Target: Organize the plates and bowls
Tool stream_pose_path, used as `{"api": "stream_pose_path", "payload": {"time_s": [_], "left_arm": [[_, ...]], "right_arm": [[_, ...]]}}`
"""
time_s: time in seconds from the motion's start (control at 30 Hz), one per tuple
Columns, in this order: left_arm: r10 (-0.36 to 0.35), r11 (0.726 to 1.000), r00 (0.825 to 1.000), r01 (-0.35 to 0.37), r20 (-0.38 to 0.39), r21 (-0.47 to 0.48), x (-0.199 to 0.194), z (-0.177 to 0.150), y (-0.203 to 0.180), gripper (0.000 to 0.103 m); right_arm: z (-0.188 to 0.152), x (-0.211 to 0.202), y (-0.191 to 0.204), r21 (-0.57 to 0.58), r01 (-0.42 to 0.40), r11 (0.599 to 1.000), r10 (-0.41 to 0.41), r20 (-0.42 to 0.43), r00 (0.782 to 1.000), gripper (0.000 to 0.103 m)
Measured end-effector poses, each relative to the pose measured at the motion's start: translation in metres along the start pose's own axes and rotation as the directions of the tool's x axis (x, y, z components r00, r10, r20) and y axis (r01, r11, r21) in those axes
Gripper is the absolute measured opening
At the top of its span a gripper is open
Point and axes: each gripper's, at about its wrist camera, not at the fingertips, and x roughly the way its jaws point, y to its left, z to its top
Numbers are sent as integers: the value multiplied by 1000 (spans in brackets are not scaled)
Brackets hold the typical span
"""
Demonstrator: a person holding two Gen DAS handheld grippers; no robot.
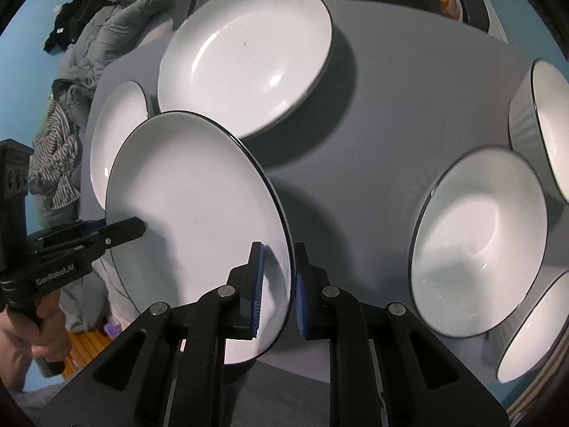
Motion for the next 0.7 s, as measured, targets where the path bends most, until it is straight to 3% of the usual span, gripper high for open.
{"api": "stream_pose_path", "payload": {"time_s": [0.7], "left_arm": [[18, 1000, 999, -18, 38, 0, -22, 60, 12, 19]], "right_arm": [[58, -19, 3, -6, -4, 1000, 4, 29, 1000, 16]]}}
